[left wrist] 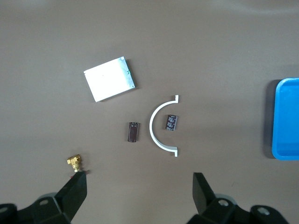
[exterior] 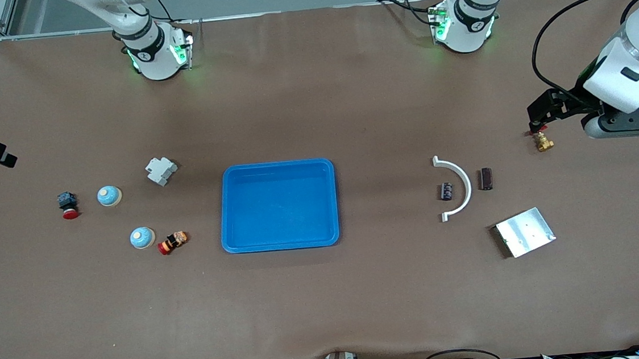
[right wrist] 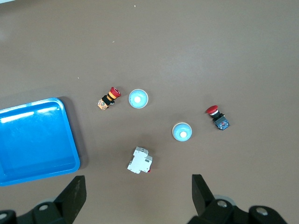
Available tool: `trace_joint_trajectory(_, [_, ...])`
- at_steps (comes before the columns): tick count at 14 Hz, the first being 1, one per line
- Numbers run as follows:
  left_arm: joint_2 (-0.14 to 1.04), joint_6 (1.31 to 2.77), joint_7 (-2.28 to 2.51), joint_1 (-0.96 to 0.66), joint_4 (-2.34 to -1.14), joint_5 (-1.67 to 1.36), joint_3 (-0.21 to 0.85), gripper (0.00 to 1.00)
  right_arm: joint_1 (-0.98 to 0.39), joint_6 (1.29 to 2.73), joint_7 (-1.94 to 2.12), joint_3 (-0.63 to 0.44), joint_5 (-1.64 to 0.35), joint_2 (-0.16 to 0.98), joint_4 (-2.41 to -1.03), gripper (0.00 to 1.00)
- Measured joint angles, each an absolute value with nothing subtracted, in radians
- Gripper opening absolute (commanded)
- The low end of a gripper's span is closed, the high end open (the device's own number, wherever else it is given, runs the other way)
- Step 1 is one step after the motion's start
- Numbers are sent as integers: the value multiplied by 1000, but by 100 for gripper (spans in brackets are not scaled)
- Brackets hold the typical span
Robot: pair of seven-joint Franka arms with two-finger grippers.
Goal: Place electrolytic capacitor and blue bell in tray
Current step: 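Reach the right gripper to a blue bell while the left gripper reaches a capacitor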
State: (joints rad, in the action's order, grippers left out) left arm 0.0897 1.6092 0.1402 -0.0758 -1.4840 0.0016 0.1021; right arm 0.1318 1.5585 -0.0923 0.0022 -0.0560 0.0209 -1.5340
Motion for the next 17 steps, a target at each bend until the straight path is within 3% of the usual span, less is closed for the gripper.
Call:
trace_joint_trajectory(11, [122, 1631, 163, -98, -1490, 2, 125, 100, 163, 1546, -80, -13, -55, 61, -1569, 100])
trace_joint_trajectory(14, [129, 1634, 166, -98, -1511, 2, 125, 100, 203, 1629, -39, -21, -53, 147, -1630, 100])
trace_joint_trajectory(17, [137, 1732, 220, -98, -1618, 1, 153, 100, 213, 1799, -1, -23, -25, 231, -1723, 100])
